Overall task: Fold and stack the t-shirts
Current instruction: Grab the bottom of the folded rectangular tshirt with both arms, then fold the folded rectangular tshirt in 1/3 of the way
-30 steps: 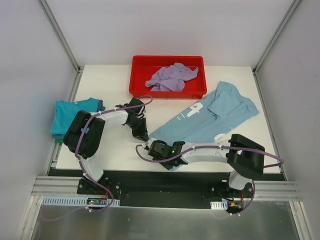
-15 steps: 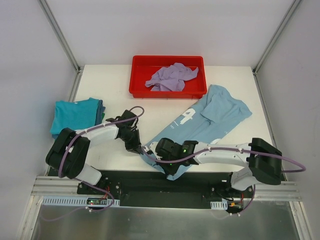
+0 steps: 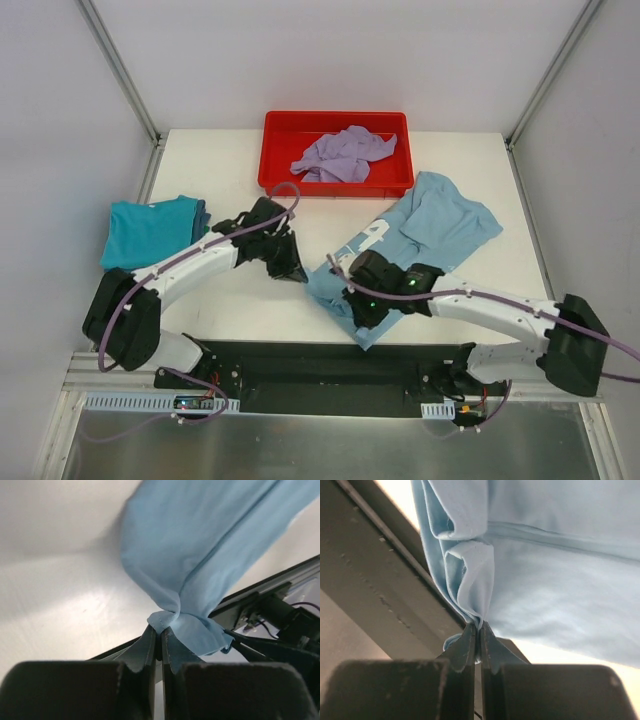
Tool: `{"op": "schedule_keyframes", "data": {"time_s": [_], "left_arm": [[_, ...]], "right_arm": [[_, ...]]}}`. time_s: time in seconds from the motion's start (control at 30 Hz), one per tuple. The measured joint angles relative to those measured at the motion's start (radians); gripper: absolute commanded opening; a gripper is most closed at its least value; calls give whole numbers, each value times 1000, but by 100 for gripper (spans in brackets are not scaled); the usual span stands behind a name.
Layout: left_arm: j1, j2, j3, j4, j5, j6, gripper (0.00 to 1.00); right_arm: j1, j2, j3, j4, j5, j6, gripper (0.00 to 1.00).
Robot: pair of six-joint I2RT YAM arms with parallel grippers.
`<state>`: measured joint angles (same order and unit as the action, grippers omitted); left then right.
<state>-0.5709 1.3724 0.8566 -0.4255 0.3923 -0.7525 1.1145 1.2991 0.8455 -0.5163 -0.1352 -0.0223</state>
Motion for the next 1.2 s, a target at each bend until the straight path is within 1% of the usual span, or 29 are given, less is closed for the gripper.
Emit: {"op": "schedule_keyframes", "data": {"time_s": [0.07, 0.23, 0.37, 0.53, 0.7, 0.87, 1.2], "left_arm": [[-13, 41, 83, -2, 1, -1, 0], [-19, 219, 337, 3, 29, 0, 0], [-27, 381, 524, 0, 74, 1, 0], [-44, 545, 727, -7, 93, 2, 0], [-64, 658, 874, -10, 94, 3, 0], [-71, 753, 971, -17, 95, 5, 0], [-71, 865, 1079, -42, 67, 30, 1]], "right_arm": [[-77, -66, -11, -45, 27, 3, 0], [-293, -188, -7, -138, 121, -2, 0], [-447, -208, 12, -181, 163, -18, 0], [-581, -204, 27, -194, 204, -39, 0], [-662, -181, 46, -196, 241, -49, 0], [-712, -142, 53, -181, 259, -52, 0], [-780, -45, 53, -97, 275, -87, 0]]}}
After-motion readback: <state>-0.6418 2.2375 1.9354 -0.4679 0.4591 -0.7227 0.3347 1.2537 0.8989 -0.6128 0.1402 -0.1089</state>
